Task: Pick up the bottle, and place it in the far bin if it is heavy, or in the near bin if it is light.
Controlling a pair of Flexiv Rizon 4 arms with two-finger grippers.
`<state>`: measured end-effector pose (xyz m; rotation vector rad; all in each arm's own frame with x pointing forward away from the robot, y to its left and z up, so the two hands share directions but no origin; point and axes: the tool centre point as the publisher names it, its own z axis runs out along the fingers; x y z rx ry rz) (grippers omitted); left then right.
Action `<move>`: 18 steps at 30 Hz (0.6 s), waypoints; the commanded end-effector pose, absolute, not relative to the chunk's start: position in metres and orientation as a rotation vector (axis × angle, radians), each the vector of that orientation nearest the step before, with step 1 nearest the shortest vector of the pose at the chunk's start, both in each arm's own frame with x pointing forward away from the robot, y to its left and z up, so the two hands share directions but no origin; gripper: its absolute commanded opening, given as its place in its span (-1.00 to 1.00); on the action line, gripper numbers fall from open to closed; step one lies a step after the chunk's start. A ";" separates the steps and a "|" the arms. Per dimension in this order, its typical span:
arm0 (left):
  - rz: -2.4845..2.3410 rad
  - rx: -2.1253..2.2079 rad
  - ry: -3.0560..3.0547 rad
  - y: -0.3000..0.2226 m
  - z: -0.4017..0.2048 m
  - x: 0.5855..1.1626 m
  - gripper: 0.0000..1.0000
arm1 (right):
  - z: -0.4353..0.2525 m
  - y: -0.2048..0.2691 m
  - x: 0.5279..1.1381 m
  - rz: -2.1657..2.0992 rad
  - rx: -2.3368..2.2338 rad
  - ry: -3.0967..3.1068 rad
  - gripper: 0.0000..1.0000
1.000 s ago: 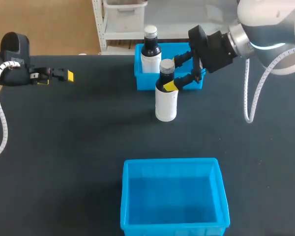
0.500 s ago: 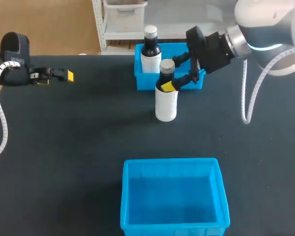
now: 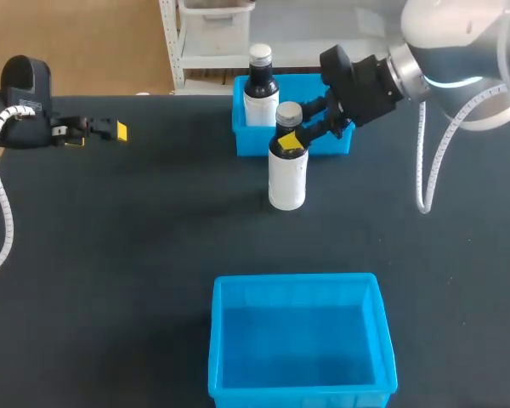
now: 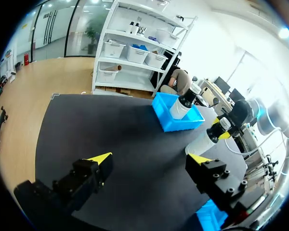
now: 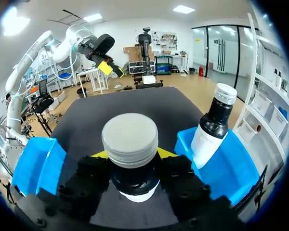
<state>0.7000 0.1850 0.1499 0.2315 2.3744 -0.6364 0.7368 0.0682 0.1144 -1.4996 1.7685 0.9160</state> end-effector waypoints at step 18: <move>-0.636 0.231 2.374 0.185 0.150 0.700 1.00 | 0.120 0.061 0.736 0.913 -1.487 1.752 -1.00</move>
